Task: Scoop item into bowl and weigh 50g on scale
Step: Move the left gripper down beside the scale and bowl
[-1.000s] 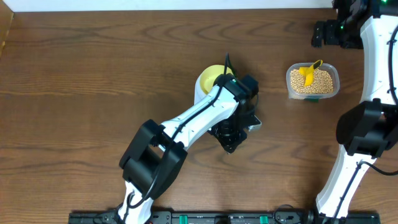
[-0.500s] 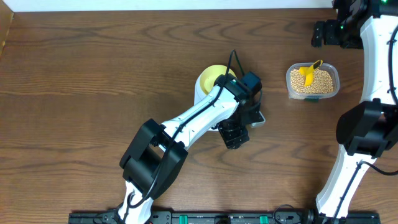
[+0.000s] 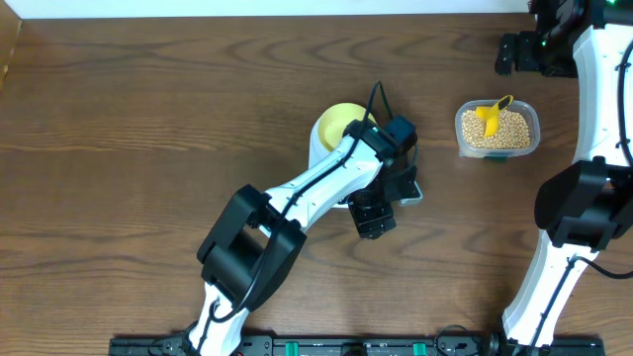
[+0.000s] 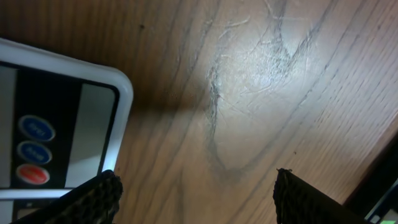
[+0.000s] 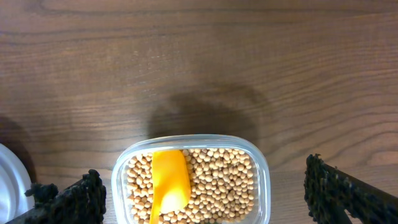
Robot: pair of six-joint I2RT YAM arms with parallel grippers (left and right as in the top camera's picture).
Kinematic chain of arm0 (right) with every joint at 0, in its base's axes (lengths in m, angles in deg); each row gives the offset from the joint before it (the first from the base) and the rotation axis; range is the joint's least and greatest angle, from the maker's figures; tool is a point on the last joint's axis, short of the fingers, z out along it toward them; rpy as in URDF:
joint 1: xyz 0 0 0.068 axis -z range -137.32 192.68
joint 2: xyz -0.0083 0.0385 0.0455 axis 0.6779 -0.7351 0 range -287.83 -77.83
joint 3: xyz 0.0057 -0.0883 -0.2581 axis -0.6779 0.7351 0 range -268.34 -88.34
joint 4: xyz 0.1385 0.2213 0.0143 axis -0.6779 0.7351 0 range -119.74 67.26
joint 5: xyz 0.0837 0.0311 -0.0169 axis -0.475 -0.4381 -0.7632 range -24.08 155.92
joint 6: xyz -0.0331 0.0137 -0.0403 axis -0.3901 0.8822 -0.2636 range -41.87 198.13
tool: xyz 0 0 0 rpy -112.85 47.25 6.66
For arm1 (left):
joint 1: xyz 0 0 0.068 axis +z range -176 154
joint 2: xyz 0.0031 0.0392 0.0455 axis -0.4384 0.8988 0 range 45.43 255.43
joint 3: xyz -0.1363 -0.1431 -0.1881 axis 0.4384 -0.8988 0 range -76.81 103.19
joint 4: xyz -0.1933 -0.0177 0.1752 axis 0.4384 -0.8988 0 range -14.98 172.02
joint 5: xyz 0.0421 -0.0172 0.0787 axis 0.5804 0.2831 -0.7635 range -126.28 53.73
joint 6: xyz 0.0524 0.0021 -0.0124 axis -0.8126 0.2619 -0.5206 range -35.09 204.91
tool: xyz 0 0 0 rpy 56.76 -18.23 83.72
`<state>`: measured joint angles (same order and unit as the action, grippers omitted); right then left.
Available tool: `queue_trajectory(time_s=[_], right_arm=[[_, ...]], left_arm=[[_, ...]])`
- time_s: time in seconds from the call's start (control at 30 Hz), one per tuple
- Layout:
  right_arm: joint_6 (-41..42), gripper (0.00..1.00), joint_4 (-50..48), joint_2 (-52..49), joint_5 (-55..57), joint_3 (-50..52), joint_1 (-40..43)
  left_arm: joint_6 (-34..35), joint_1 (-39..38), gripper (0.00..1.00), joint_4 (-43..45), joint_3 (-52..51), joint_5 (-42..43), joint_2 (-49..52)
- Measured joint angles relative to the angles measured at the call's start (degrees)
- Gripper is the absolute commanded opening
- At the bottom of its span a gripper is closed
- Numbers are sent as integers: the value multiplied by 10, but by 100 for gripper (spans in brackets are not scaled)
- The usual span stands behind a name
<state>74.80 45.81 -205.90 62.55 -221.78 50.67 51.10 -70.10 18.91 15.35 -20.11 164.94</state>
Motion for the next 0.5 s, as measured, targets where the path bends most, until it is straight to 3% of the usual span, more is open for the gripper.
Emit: queue_trajectory(time_s=[0.5], right_arm=[[0,99,0,0,0,0,0]], left_arm=[[-30,-2,80,-2,-10,-23,50]])
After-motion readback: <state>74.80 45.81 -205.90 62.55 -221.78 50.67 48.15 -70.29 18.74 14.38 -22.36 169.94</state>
